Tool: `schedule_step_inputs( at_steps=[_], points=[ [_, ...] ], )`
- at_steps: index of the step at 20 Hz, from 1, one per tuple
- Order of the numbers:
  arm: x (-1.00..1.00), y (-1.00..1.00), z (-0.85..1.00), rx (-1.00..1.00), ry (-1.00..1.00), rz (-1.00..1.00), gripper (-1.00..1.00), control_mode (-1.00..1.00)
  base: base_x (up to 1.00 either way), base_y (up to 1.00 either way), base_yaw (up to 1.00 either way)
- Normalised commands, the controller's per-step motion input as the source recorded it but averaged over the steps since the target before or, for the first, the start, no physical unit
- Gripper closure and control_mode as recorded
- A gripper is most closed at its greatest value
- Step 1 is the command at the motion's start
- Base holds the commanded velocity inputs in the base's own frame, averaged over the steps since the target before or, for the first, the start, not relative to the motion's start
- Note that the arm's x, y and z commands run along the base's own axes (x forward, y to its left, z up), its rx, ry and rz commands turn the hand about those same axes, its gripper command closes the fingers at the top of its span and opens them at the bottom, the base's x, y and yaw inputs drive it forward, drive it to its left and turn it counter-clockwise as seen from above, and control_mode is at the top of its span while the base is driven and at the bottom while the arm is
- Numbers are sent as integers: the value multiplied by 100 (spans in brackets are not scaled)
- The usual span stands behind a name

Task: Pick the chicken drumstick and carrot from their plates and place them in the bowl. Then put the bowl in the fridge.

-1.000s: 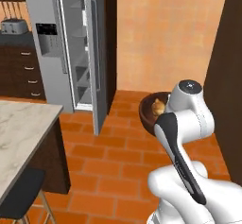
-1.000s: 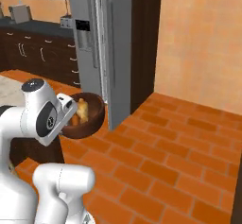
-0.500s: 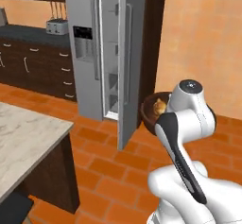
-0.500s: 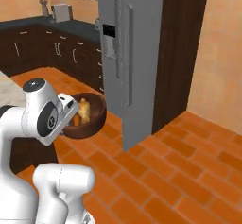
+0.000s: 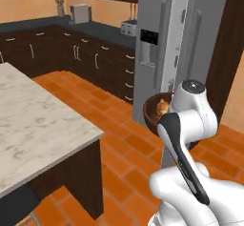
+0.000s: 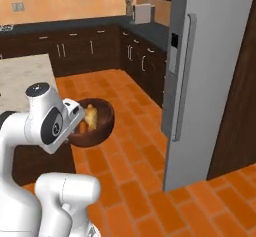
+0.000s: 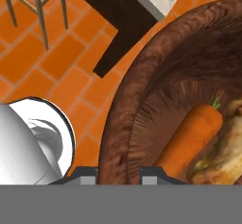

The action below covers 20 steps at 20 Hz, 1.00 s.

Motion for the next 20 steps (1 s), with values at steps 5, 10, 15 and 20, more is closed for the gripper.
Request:
schedule_step_inputs(
  at_steps=[5, 10, 15, 20],
  points=[
    [0, 0, 0, 0, 0, 0, 100, 100, 7, -75, 44],
    [0, 0, 0, 0, 0, 0, 100, 100, 14, -63, 31],
    [0, 0, 0, 0, 0, 0, 100, 100, 55, -53, 18],
    [0, 0, 0, 0, 0, 0, 100, 100, 82, -15, 25]
  ],
)
